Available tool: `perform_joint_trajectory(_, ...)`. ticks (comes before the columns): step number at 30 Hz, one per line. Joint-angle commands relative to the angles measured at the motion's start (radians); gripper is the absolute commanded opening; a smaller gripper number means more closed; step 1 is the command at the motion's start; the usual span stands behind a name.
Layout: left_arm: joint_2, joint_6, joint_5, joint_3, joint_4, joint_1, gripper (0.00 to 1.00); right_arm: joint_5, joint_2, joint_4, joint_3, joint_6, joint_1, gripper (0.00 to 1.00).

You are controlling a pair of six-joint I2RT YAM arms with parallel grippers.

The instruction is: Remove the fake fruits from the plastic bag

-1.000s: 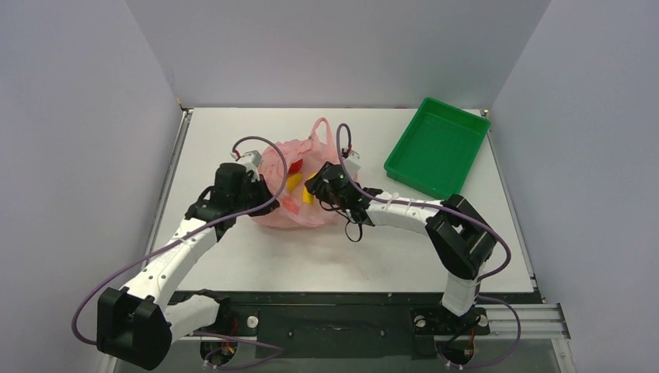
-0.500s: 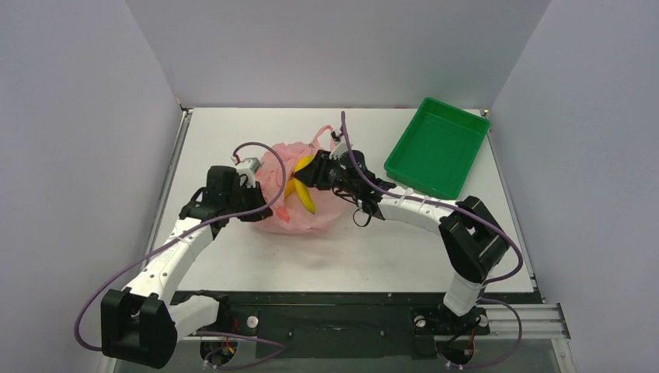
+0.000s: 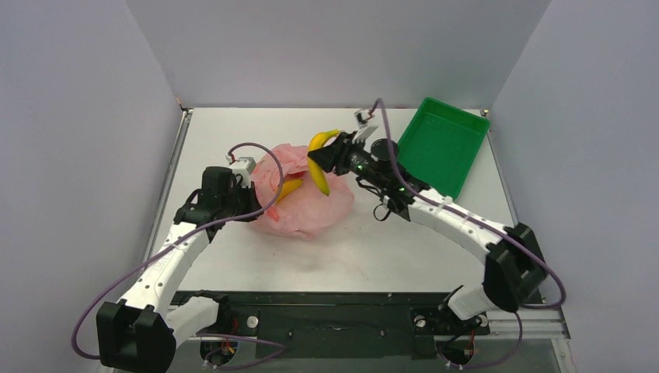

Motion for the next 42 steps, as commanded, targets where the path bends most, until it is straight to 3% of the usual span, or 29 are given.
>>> perform_joint_trajectory(1,-0.024,0.029,-0.073,0.009,0.021,0.011,0.00,0.164,-0.241,-0.022,-0.038,-0.144,-0.049,0.00)
perform_joint_trajectory(6,-0.043,0.032,-0.088,0.007,0.027,0.011,0.00,0.685,-0.342,-0.124,-0.077,-0.162,-0.161,0.00)
perform_joint_trajectory(10,-0.071,0.036,-0.078,-0.001,0.041,0.009,0.00,0.802,-0.250,-0.237,-0.021,-0.083,-0.313,0.00)
perform_joint_trajectory(17,-0.123,0.045,-0.055,-0.016,0.067,0.003,0.00,0.601,0.121,-0.507,0.269,-0.053,-0.549,0.00)
perform_joint_trajectory(24,-0.129,0.055,-0.048,-0.021,0.074,-0.008,0.00,0.500,0.356,-0.617,0.438,-0.044,-0.631,0.00)
perform_joint_trajectory(31,-0.120,0.059,-0.061,-0.019,0.068,-0.014,0.00,0.396,0.540,-0.658,0.594,-0.049,-0.684,0.22)
perform_joint_trajectory(38,-0.111,0.060,-0.063,-0.017,0.066,-0.016,0.00,0.248,0.553,-0.586,0.538,0.051,-0.677,0.42)
perform_joint_trajectory(42,-0.118,0.062,-0.062,-0.017,0.068,-0.019,0.00,0.275,0.508,-0.588,0.501,0.034,-0.679,0.61)
